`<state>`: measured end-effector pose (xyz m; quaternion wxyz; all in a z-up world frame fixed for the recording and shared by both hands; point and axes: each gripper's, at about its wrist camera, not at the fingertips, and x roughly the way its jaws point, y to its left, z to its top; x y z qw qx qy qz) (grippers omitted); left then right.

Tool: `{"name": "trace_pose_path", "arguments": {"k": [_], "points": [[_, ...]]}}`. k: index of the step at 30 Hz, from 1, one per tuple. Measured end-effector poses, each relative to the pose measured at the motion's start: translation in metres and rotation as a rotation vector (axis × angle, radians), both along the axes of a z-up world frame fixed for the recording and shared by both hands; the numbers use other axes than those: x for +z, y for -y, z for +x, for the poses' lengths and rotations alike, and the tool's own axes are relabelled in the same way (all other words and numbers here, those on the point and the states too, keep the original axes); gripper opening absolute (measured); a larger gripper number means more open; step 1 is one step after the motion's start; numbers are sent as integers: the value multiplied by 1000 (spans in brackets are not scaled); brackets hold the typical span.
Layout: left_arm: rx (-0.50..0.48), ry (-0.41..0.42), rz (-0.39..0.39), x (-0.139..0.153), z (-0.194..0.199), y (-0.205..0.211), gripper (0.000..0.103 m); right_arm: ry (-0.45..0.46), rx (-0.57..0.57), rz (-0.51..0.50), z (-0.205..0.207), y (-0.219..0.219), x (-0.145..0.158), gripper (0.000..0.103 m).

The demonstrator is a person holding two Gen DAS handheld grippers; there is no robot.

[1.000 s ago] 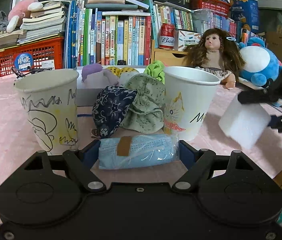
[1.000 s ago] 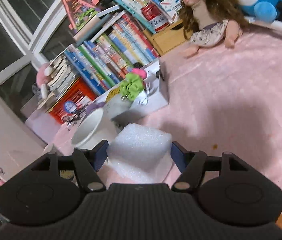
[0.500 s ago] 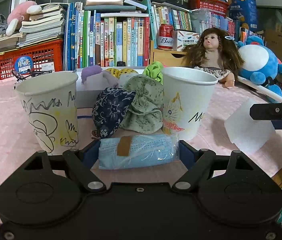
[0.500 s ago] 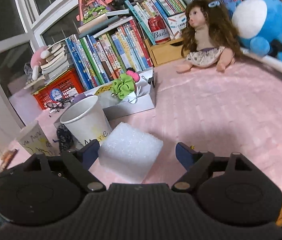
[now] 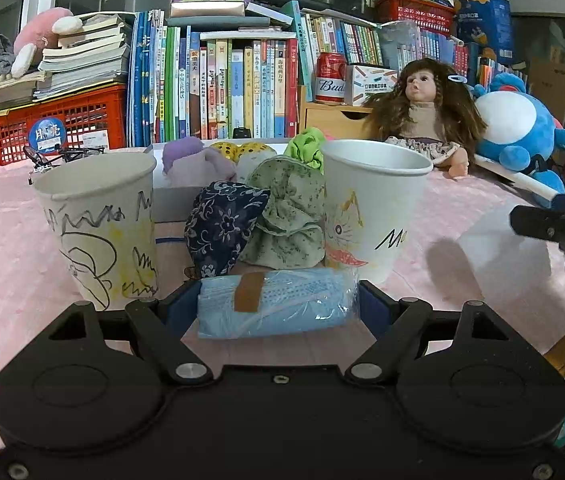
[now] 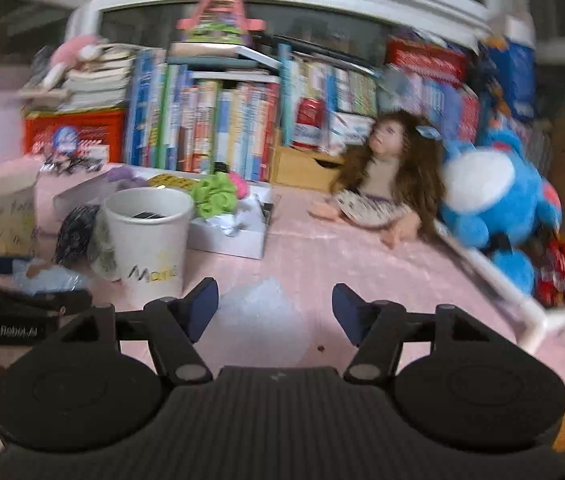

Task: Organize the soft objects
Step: 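Grasp the blue mask packet with the left gripper while the right lifts the foam block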

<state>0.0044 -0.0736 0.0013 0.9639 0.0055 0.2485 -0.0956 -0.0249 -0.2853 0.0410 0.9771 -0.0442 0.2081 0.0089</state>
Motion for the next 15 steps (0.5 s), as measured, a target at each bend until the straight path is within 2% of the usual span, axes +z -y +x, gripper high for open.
{"name": "trace_pose_path", "arguments": {"k": [1,3,5,8,9,12,15], "points": [[-1,-1,-3,0,0,0,81,-8,-30,44,1,8,1,74],[-6,-3,-5,0,0,0,81,-40,-81,154,6,27,-2,66],[-9,-4,-6,0,0,0,81,-71,-129,255,7,45,-9,66],[-8,-4,-6,0,0,0,81,-51,-104,357,-2,61,-17,67],[-8,-5,-7,0,0,0,81,-32,-94,361,-5,62,-19,75],[-12,-4,-5,-1,0,0,81,3,-69,321,-12,52,-20,90],[-19,-2,-1,0,0,3,81,-13,-61,240,-8,33,-23,94]]}}
